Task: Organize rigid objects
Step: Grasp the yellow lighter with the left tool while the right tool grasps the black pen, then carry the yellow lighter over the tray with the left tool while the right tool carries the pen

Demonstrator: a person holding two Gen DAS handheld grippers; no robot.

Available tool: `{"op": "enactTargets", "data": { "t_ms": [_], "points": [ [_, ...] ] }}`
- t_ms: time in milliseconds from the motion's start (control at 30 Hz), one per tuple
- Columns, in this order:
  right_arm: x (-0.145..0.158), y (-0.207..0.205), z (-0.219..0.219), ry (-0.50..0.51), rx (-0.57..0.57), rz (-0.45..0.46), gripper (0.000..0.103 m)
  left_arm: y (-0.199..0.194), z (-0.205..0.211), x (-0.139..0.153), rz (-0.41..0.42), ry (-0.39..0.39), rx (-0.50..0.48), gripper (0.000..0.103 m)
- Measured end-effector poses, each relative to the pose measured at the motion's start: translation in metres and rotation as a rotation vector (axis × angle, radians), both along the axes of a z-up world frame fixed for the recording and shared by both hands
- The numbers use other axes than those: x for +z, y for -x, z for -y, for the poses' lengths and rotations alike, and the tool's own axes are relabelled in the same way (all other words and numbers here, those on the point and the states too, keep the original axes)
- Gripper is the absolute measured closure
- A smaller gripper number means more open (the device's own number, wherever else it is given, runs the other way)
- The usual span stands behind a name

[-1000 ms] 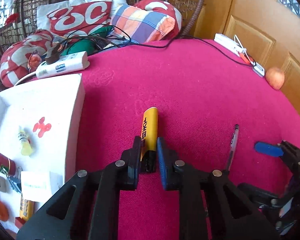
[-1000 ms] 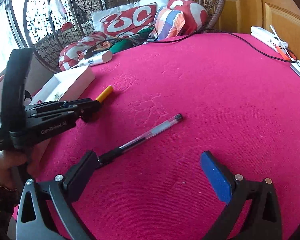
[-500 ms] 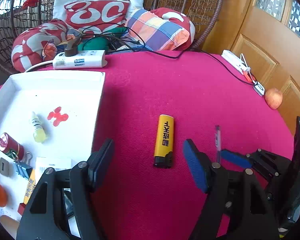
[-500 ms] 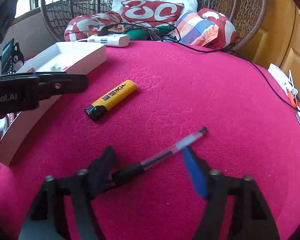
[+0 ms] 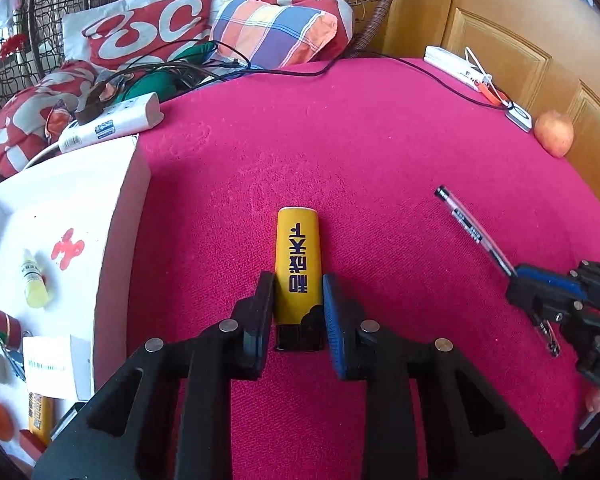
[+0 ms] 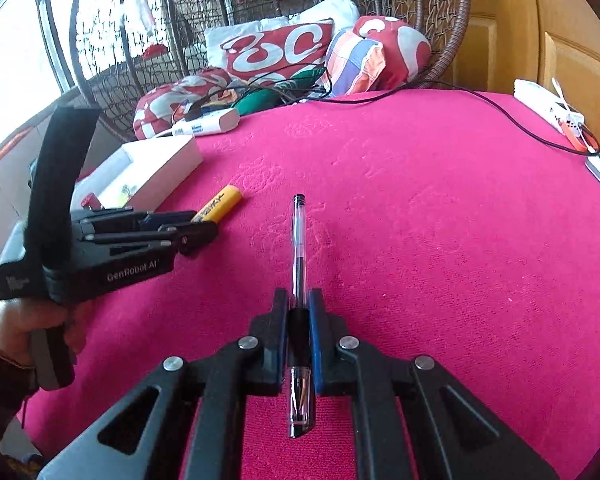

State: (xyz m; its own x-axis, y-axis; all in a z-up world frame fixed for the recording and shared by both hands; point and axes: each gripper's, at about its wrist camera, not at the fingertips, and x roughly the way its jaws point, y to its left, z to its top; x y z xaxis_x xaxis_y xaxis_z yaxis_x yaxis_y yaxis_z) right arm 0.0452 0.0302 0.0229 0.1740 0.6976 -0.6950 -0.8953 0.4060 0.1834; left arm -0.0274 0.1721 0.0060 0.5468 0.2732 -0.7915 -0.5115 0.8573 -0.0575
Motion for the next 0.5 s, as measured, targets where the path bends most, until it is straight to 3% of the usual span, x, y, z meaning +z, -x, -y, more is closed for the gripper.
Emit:
{"op": "enactTargets", "data": {
  "t_ms": [233, 500],
  "points": [
    [0.033, -0.002, 0.015, -0.136, -0.021, -0.032, 0.096, 0.021, 0.021, 0.040, 0.127, -0.023, 0.009, 0.080],
    [0.073, 0.011, 0.020, -0.241, 0.001, -0.005, 0.096, 0.058, 0.039, 0.094, 0.271, -0.071, 0.008, 0.080]
  ]
}}
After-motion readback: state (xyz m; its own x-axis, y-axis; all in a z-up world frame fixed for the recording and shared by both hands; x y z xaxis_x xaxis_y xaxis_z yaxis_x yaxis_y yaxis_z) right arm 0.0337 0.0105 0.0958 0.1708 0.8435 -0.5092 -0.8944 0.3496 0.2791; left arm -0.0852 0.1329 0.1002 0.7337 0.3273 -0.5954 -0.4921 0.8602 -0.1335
